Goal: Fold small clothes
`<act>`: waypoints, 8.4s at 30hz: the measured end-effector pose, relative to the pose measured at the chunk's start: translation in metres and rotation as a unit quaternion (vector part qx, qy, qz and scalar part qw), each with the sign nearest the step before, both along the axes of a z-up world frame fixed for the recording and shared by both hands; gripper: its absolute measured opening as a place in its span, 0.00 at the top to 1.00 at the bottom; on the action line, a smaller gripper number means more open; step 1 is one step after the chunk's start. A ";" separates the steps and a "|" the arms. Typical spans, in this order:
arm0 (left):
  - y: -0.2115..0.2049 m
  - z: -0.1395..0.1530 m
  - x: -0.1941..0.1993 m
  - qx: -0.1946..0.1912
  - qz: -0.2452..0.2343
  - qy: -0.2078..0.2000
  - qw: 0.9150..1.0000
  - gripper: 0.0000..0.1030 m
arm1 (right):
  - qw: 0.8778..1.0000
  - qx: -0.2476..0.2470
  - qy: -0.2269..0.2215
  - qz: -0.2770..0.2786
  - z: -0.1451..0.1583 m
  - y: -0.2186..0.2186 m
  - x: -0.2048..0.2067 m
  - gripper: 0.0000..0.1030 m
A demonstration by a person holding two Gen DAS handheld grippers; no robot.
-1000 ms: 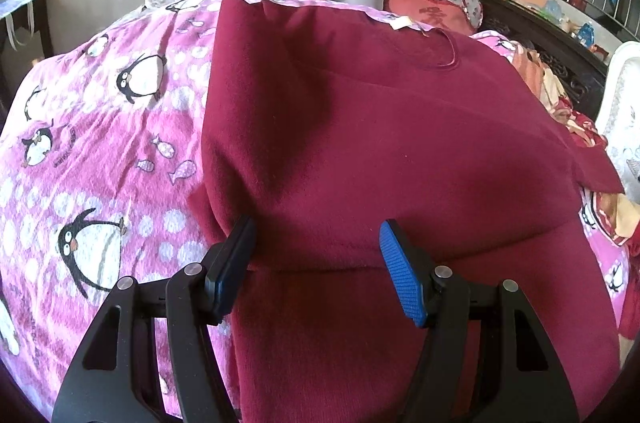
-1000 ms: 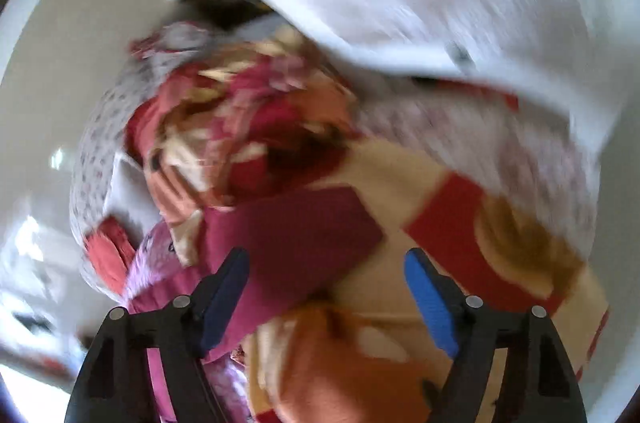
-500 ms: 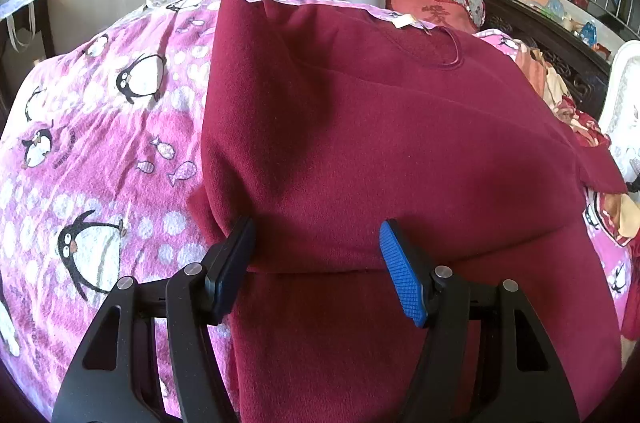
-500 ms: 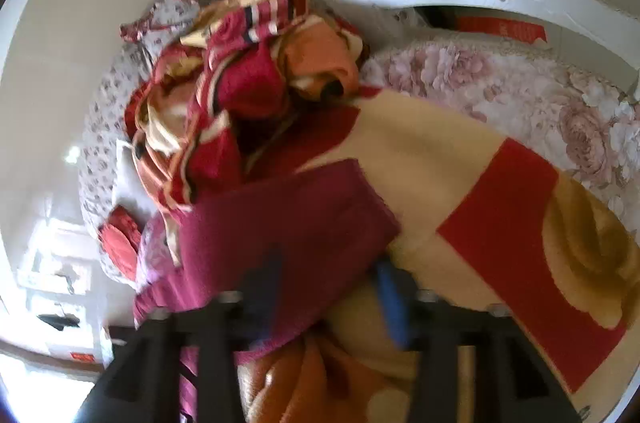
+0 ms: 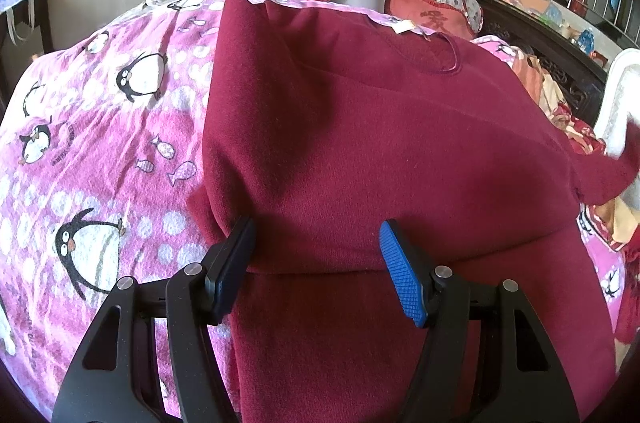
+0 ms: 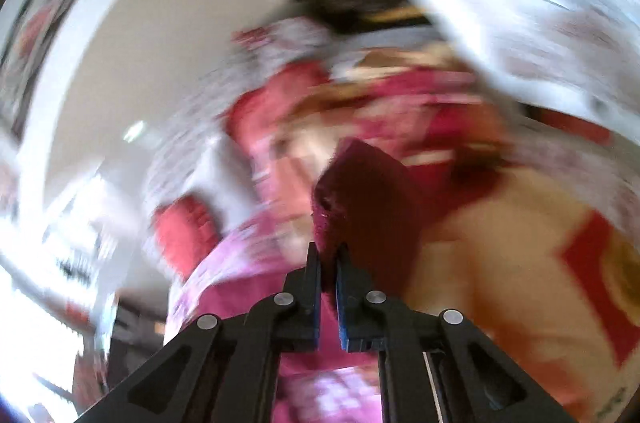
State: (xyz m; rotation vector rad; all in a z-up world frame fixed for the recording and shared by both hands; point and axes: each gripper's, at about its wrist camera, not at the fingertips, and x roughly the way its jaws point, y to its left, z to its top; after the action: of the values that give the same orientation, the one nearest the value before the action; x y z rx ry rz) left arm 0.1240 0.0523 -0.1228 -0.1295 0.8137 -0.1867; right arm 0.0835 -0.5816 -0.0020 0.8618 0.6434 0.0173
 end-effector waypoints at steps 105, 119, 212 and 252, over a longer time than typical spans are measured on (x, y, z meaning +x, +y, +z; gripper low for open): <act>0.023 0.009 -0.151 -0.236 -0.256 0.163 0.923 0.10 | 0.921 -0.259 -0.009 0.292 -0.124 0.311 -0.080 0.76; 0.033 0.004 -0.198 -0.193 -0.202 0.111 0.954 0.10 | 0.949 -0.182 0.028 0.256 -0.096 0.224 -0.220 0.67; 0.046 0.051 0.126 -0.068 -0.030 0.099 0.992 0.34 | 0.970 -0.104 -0.072 0.207 -0.049 0.246 0.075 0.67; 0.037 0.058 0.082 -0.064 -0.062 -0.008 0.996 0.10 | 0.950 -0.235 -0.031 0.202 -0.048 0.263 0.103 0.95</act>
State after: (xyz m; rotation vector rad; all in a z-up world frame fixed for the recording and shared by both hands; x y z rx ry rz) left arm 0.2058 0.0894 -0.0644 -0.1988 0.7940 -0.3573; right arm 0.1862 -0.3183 -0.0503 0.2584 0.7183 0.2504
